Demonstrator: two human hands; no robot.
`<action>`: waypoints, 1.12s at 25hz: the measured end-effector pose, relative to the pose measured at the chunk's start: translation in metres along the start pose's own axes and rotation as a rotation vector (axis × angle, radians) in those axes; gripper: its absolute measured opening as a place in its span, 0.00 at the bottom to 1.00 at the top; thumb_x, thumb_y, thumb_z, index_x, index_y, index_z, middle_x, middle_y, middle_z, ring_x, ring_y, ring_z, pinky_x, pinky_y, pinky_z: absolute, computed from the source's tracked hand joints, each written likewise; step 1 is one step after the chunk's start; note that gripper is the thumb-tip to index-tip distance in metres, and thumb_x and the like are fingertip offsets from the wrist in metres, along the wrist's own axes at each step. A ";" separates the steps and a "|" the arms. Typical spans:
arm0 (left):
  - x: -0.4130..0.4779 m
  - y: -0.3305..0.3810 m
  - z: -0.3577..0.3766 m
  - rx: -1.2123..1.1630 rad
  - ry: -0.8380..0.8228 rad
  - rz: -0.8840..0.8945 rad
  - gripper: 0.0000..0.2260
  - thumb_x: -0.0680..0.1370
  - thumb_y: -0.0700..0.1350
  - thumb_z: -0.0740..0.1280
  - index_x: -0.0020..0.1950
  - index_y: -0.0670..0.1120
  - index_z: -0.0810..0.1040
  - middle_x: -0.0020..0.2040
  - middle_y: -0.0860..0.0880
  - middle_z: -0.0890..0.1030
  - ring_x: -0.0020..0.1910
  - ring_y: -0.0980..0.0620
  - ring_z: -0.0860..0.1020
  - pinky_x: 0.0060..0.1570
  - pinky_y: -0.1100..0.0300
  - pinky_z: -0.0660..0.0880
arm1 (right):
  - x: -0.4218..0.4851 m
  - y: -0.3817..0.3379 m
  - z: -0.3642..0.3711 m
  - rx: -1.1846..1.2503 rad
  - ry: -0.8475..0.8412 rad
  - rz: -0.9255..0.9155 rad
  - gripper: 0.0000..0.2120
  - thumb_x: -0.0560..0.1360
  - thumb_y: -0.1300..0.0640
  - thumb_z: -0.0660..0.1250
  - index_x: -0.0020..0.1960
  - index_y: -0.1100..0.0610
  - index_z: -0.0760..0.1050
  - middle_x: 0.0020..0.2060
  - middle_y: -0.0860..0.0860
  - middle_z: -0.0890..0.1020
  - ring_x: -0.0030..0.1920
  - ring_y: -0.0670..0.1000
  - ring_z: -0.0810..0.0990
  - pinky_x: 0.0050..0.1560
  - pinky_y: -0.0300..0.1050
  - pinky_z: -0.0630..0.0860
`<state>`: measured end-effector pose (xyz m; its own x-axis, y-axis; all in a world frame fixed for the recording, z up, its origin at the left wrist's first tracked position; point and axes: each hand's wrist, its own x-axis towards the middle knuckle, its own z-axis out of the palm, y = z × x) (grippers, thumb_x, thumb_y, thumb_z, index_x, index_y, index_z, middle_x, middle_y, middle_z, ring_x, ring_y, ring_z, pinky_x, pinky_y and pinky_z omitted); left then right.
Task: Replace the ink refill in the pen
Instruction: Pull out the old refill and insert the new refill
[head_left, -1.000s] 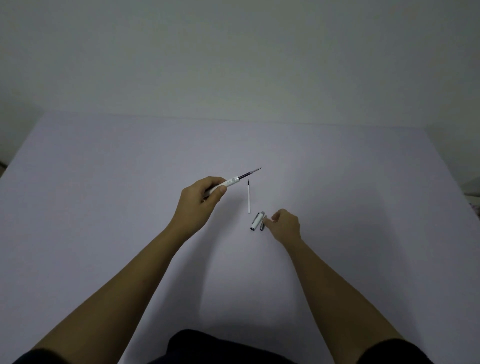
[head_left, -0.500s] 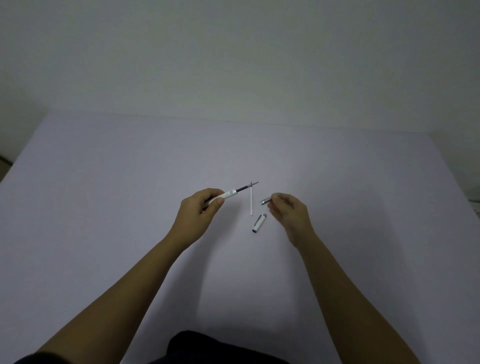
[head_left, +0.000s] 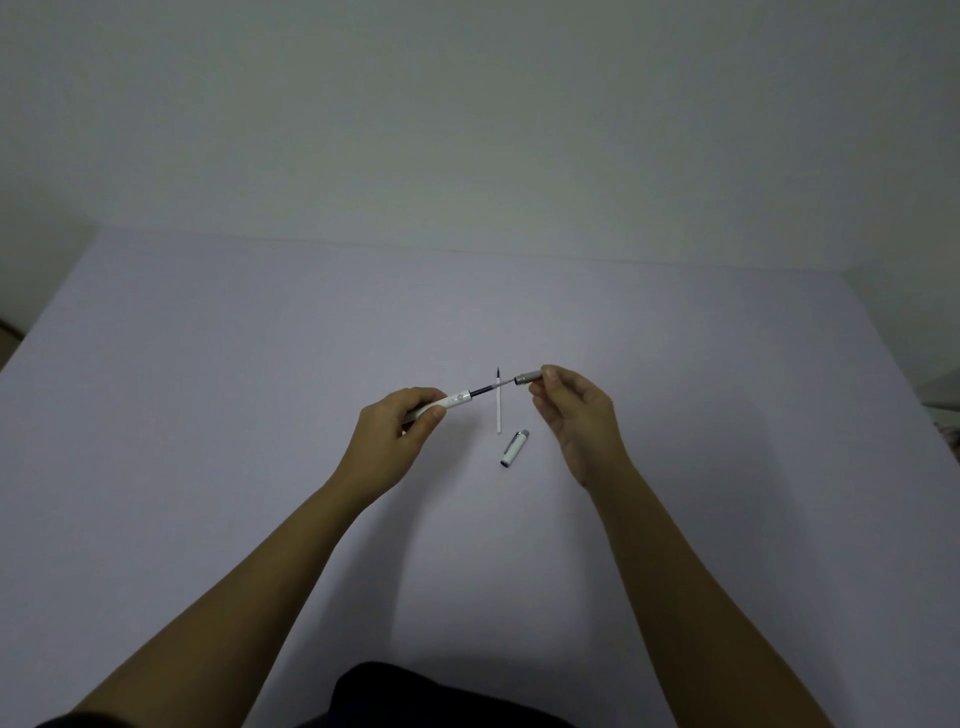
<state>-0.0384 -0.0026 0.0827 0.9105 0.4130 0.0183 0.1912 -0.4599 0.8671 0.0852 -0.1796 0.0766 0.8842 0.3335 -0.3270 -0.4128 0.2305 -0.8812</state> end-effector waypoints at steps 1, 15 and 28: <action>-0.001 0.001 0.000 0.006 -0.002 0.007 0.07 0.78 0.44 0.64 0.53 0.46 0.79 0.36 0.56 0.76 0.32 0.60 0.72 0.33 0.75 0.68 | -0.001 0.000 0.001 0.000 -0.002 -0.003 0.05 0.77 0.62 0.64 0.46 0.57 0.78 0.40 0.51 0.83 0.39 0.41 0.83 0.41 0.32 0.79; 0.002 0.010 -0.006 0.051 -0.065 0.060 0.07 0.78 0.45 0.64 0.52 0.50 0.80 0.39 0.57 0.78 0.36 0.57 0.74 0.35 0.74 0.68 | -0.012 -0.004 0.005 -0.223 -0.172 -0.103 0.06 0.75 0.60 0.67 0.43 0.50 0.80 0.38 0.45 0.86 0.44 0.45 0.85 0.45 0.35 0.79; 0.008 0.022 -0.020 0.023 -0.174 0.114 0.06 0.76 0.44 0.66 0.51 0.50 0.81 0.38 0.58 0.79 0.34 0.61 0.73 0.34 0.75 0.67 | -0.018 -0.016 0.000 -0.570 -0.363 -0.363 0.12 0.72 0.64 0.69 0.42 0.46 0.79 0.44 0.45 0.85 0.48 0.46 0.84 0.49 0.32 0.76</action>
<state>-0.0339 0.0060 0.1119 0.9759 0.2163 0.0279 0.0897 -0.5146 0.8527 0.0760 -0.1896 0.0960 0.7748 0.6291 0.0627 0.1535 -0.0909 -0.9840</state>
